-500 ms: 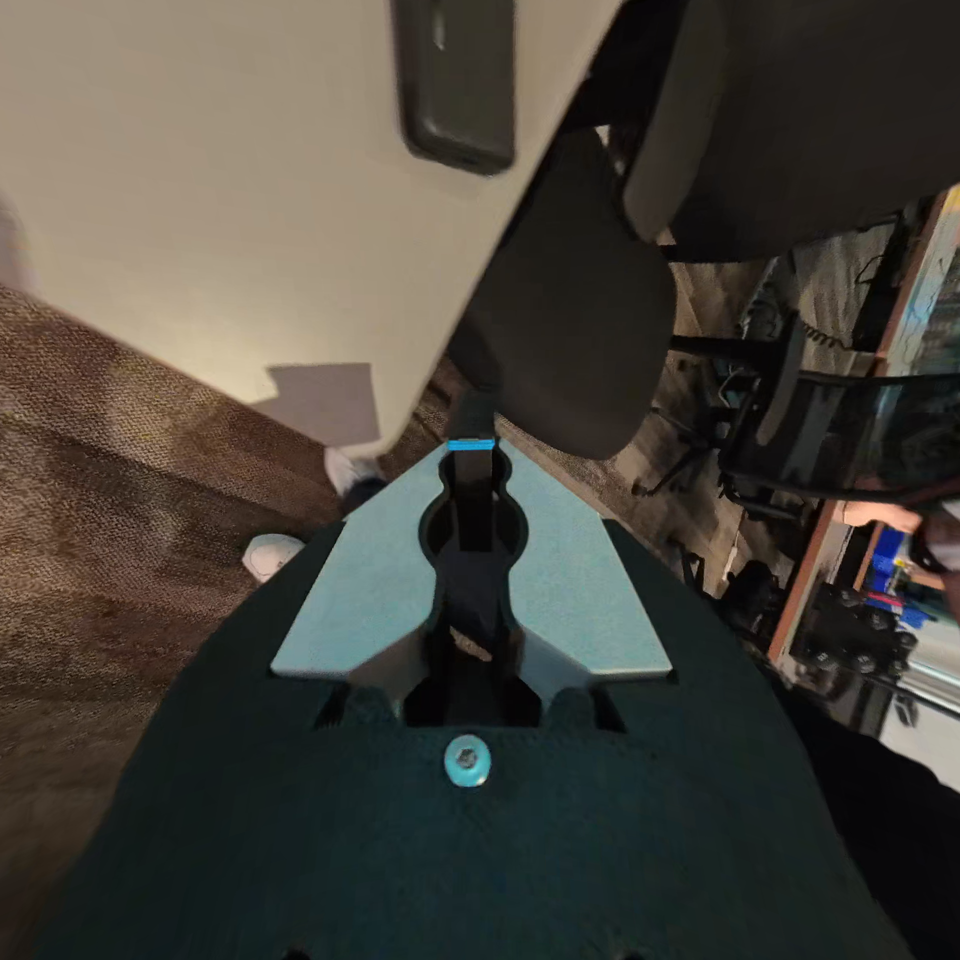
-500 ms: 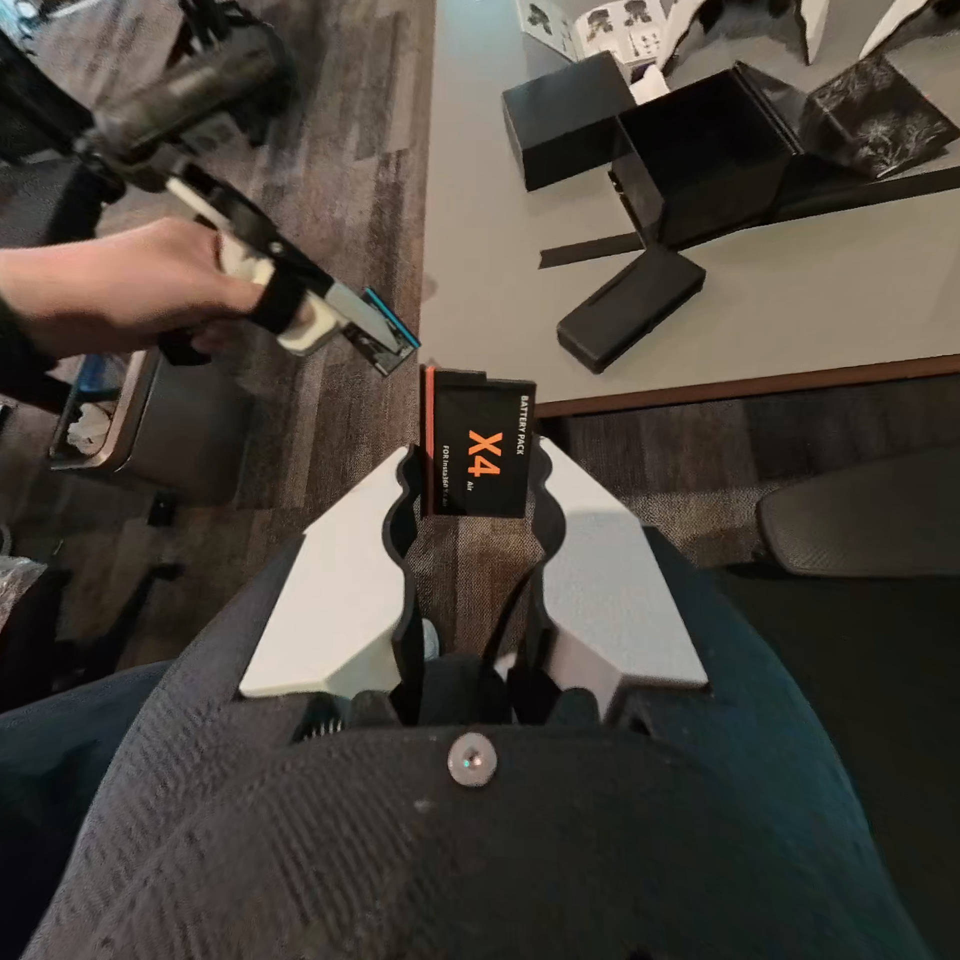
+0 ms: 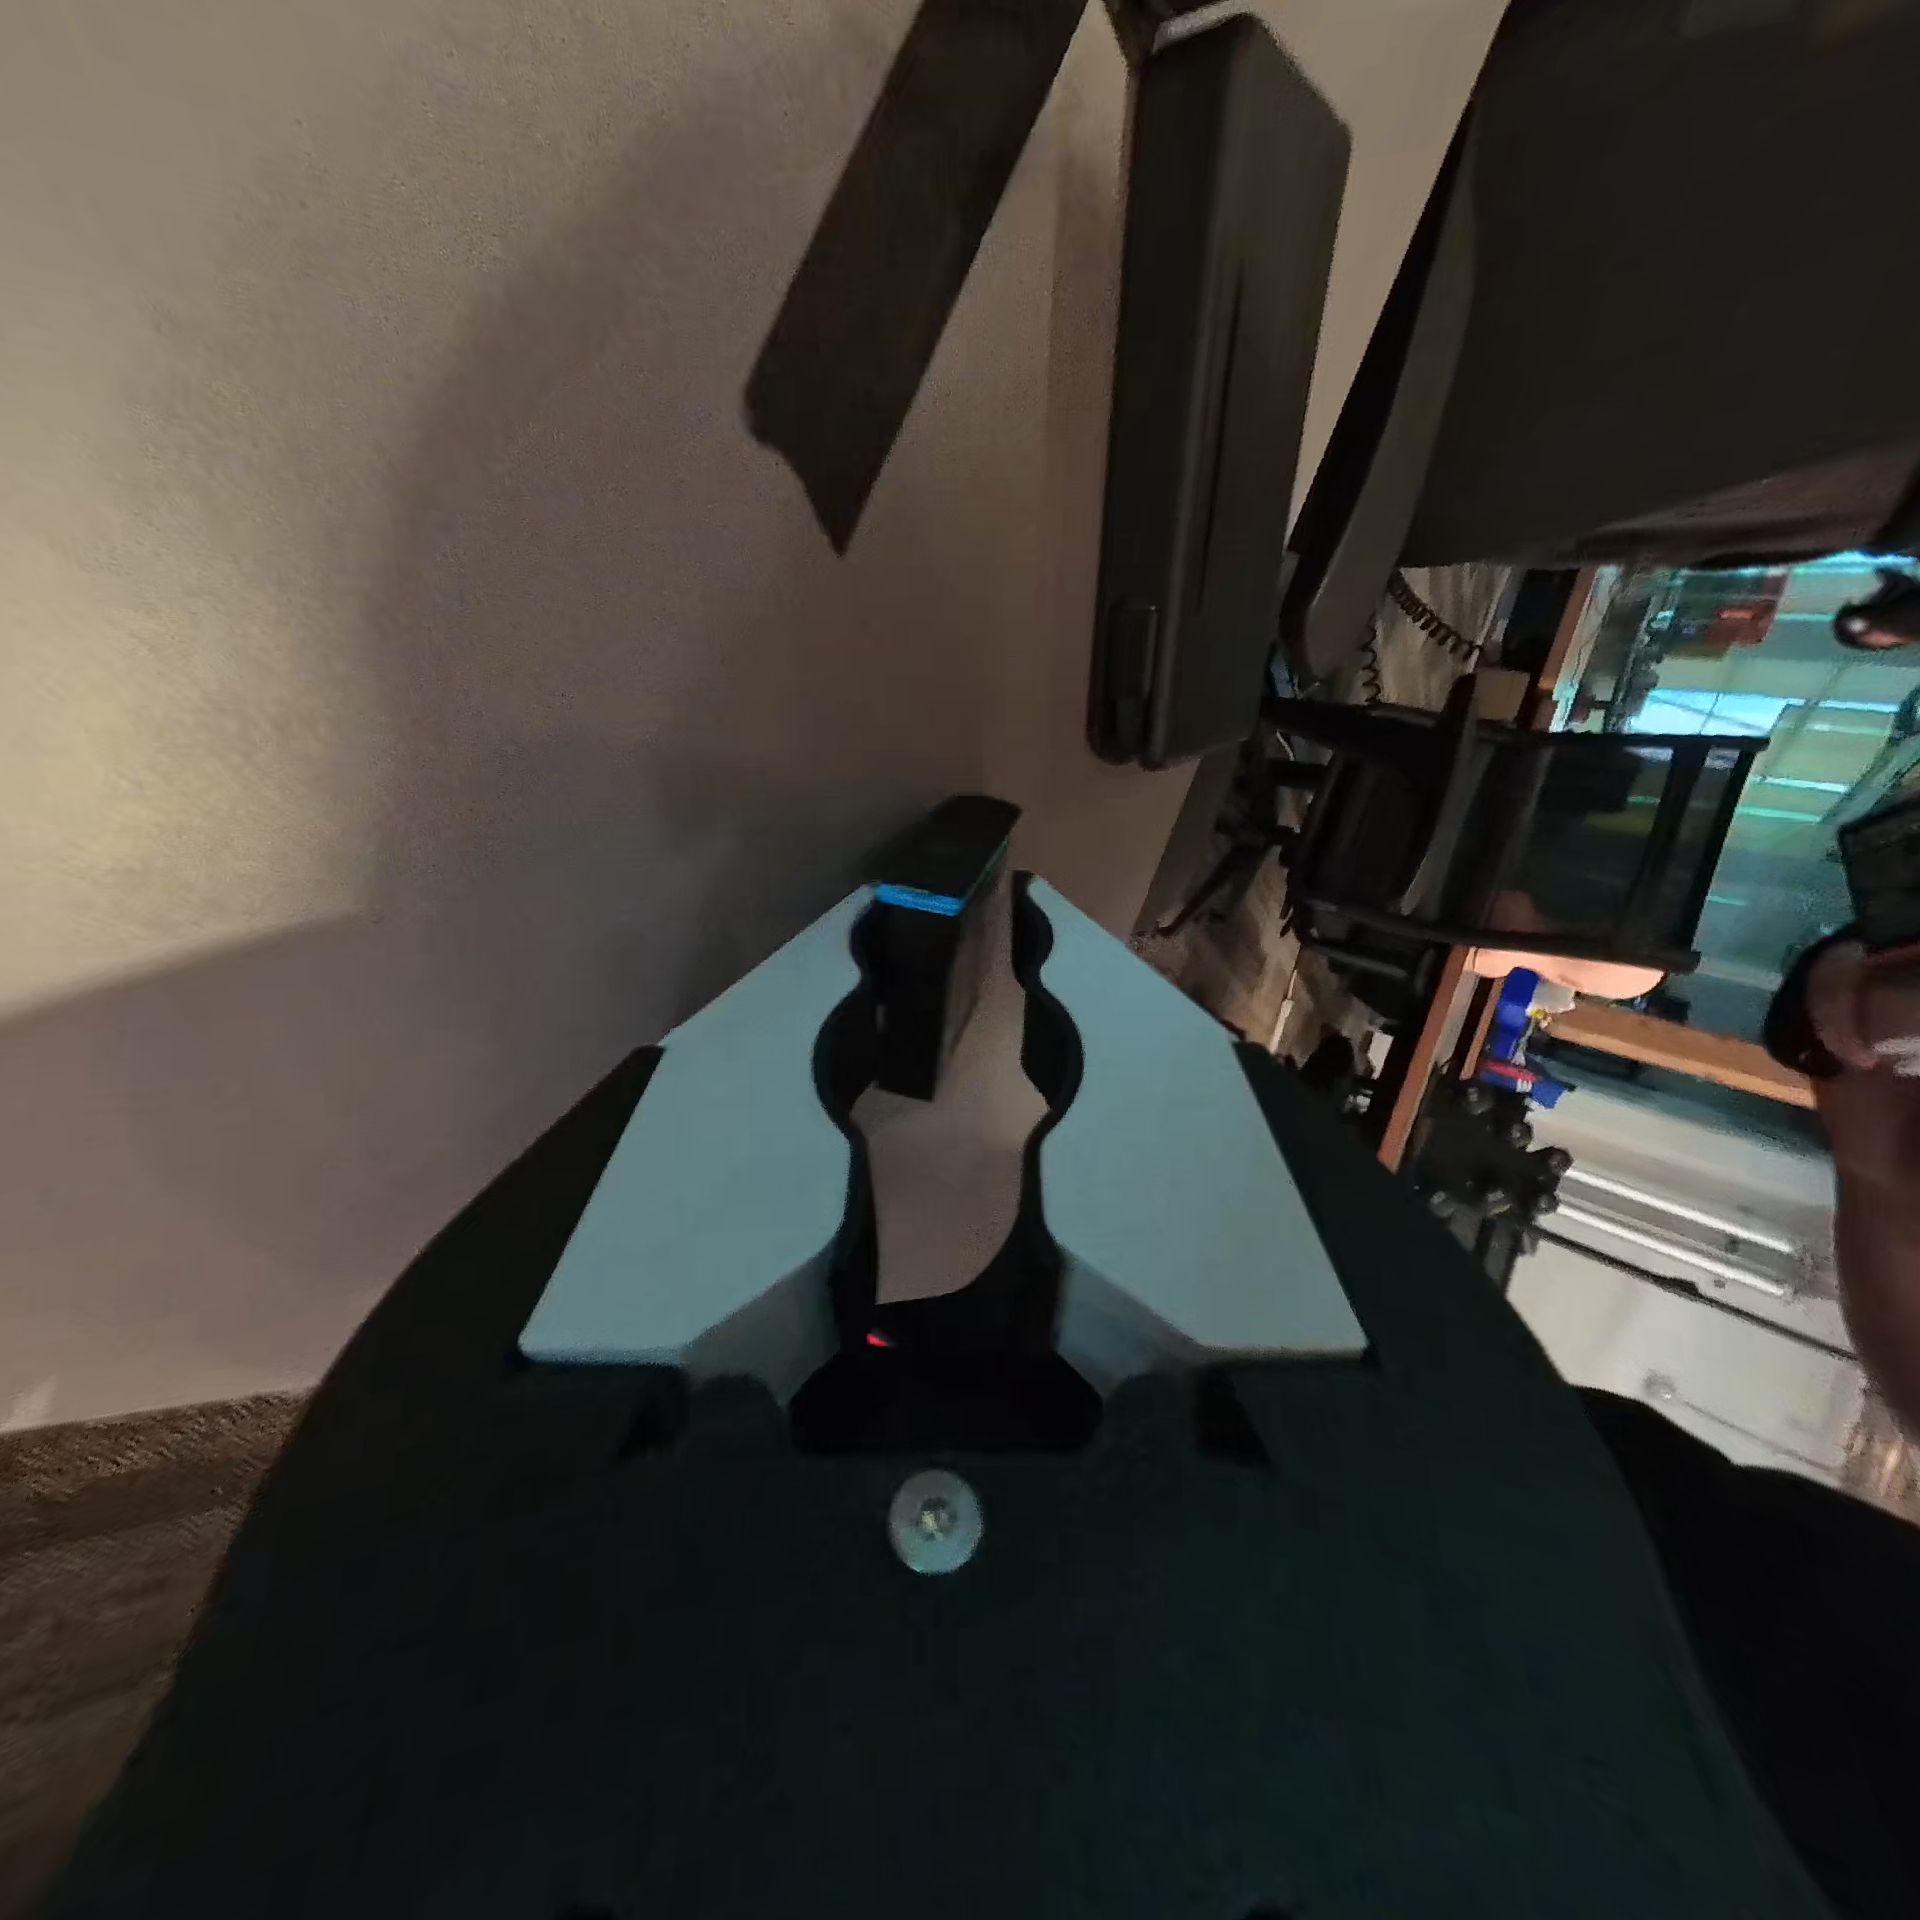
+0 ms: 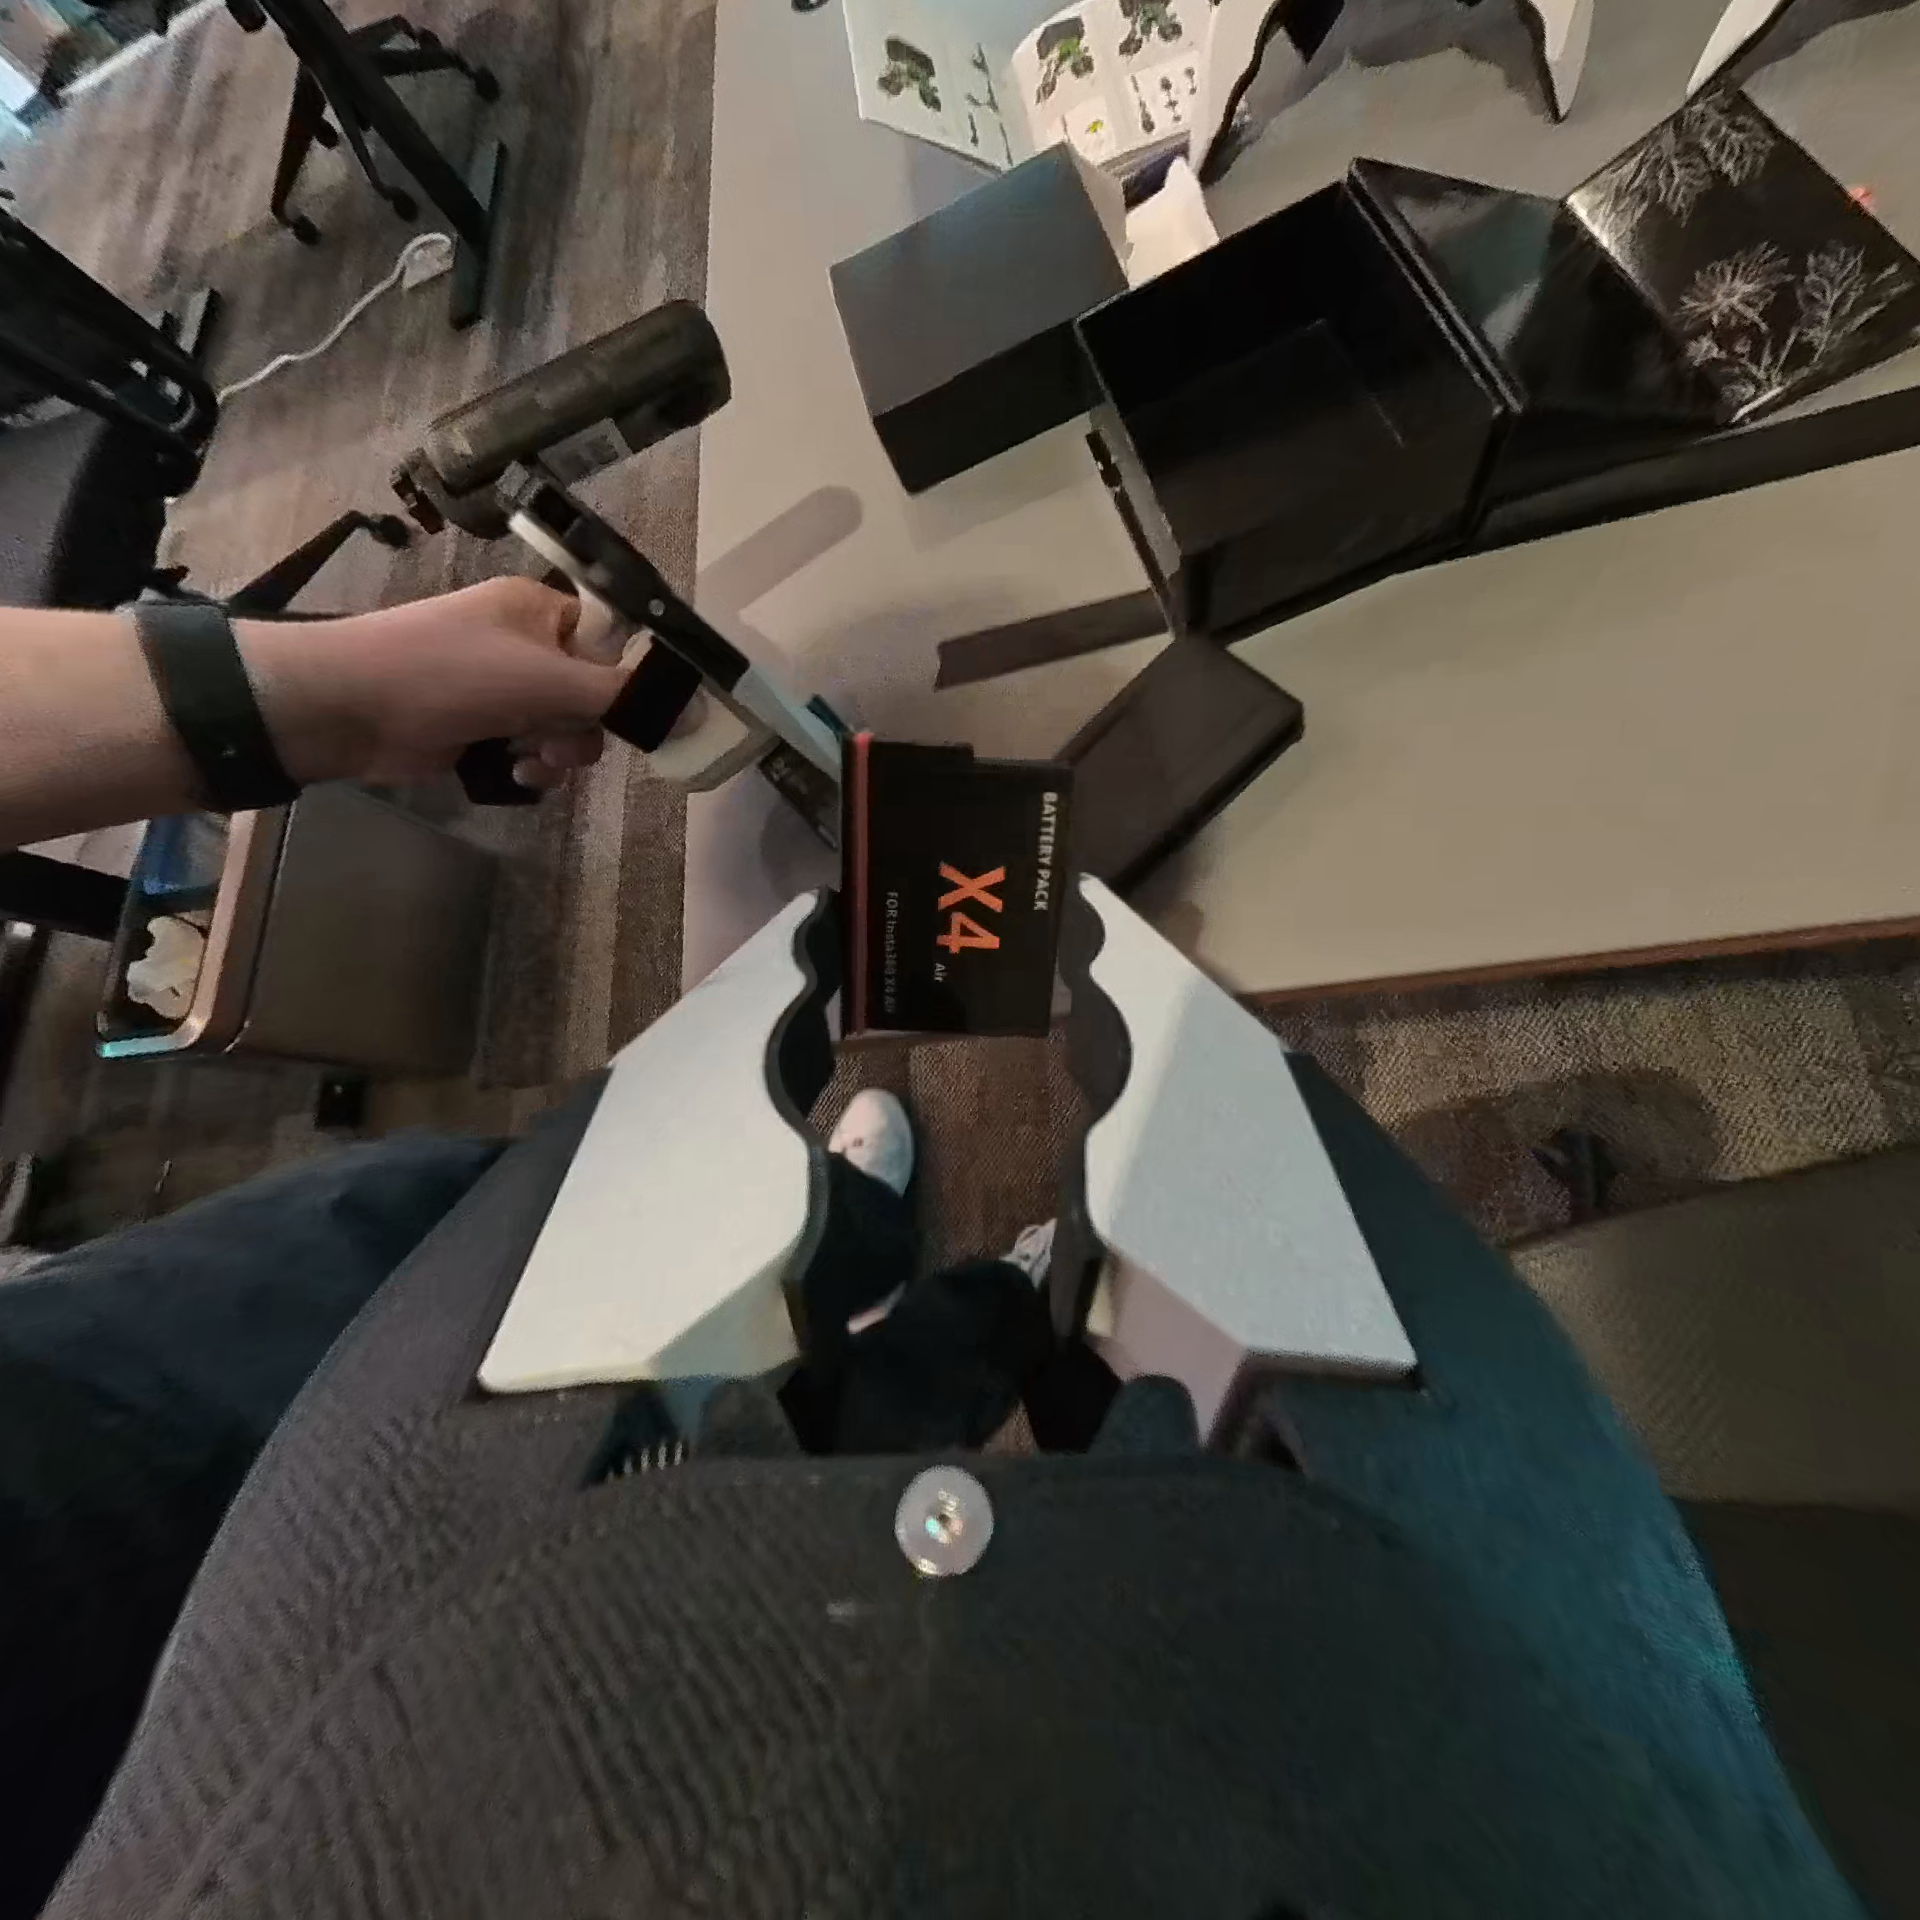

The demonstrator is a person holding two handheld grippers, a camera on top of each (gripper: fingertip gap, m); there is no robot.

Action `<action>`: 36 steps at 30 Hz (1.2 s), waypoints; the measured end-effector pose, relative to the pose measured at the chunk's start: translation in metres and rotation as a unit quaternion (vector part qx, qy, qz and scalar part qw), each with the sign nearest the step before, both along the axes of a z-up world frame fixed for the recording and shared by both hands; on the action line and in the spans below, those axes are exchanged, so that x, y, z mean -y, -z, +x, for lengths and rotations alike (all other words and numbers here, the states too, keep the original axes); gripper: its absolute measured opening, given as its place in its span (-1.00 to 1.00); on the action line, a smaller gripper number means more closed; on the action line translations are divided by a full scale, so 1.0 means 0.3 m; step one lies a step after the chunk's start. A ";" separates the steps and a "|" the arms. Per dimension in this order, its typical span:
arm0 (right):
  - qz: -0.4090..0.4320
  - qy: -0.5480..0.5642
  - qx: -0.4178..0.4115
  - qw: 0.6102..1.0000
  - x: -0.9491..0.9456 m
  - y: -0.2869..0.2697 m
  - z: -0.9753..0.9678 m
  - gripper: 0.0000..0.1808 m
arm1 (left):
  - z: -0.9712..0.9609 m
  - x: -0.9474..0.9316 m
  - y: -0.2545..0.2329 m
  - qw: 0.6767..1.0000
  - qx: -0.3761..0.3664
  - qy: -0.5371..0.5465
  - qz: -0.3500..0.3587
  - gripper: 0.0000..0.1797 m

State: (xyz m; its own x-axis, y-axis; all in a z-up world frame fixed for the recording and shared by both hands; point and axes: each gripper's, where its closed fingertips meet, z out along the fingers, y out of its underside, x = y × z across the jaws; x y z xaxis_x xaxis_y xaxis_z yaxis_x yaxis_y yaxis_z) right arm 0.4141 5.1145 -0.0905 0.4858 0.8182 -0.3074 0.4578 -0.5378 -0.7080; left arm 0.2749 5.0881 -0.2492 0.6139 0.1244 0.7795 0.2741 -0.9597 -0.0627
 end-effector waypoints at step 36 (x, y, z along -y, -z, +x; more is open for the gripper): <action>0.014 -0.128 -0.050 0.990 -0.158 -0.214 -0.231 -0.42 | 0.203 -0.233 -0.744 0.909 -0.007 0.352 0.221 -0.85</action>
